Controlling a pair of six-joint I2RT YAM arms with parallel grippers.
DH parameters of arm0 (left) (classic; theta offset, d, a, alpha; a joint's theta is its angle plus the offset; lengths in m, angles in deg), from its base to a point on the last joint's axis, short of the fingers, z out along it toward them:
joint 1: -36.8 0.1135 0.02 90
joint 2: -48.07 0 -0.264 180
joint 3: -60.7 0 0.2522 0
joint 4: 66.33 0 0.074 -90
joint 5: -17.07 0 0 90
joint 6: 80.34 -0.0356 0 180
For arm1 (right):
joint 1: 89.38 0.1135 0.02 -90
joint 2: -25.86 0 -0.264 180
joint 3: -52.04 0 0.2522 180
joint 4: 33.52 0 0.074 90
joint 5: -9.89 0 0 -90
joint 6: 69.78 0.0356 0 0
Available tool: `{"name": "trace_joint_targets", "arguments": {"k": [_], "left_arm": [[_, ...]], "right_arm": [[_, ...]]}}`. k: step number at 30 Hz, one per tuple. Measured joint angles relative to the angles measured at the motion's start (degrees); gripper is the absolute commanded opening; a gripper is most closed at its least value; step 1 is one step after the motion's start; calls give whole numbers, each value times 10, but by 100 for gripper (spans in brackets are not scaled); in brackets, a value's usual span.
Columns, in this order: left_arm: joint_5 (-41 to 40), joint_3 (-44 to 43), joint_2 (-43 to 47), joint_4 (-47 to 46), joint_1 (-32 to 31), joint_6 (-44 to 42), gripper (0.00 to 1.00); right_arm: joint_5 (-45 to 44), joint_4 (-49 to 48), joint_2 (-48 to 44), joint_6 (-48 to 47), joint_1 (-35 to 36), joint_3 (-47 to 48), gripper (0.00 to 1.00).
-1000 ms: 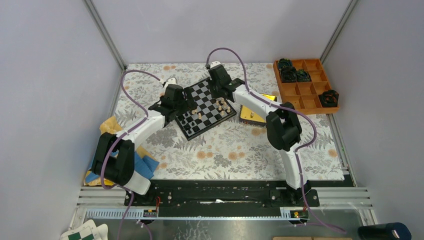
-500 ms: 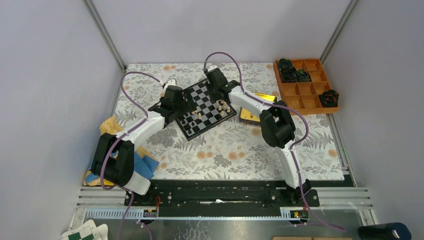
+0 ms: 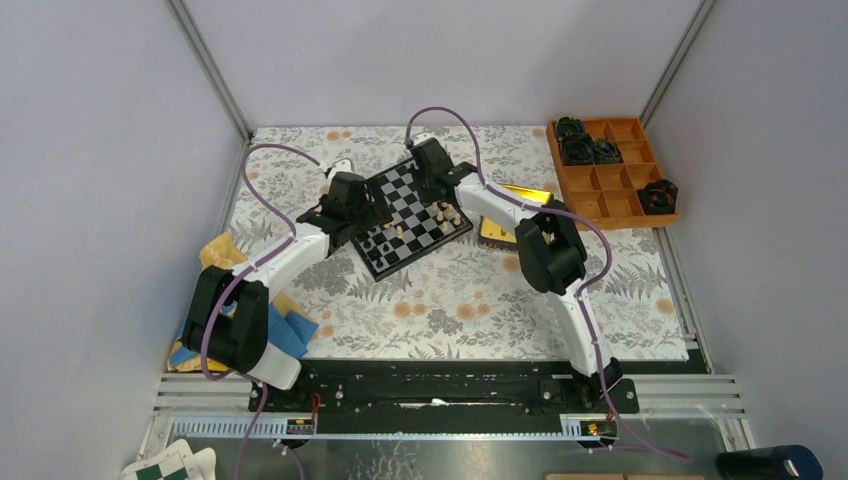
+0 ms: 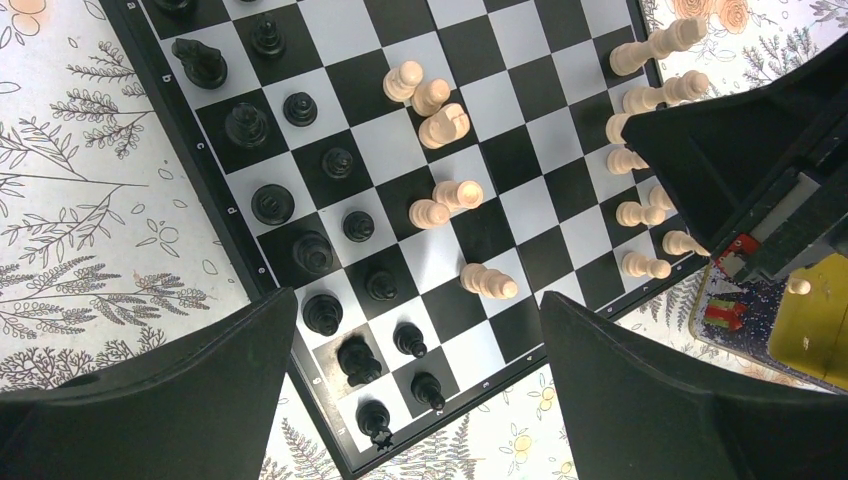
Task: Set up the chess pieces on the board
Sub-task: Place the chess piece on the chessboard.
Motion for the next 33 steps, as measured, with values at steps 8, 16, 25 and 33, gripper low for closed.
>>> {"name": "trace_joint_targets", "arguments": {"k": [8,16,25,33], "left_arm": [[0,0,0,0,0,0,99],[0,0,0,0,0,0,99],[0,0,0,0,0,0,99],[0,0,-3,0,0,0,99]], "right_arm": [[0,0,14,-4,0,0,0],[0,-1,19,-4,0,1,0],[0,-3,27,-4,-1,9,0],[0,-5,27,-4,-5,10,1]]}}
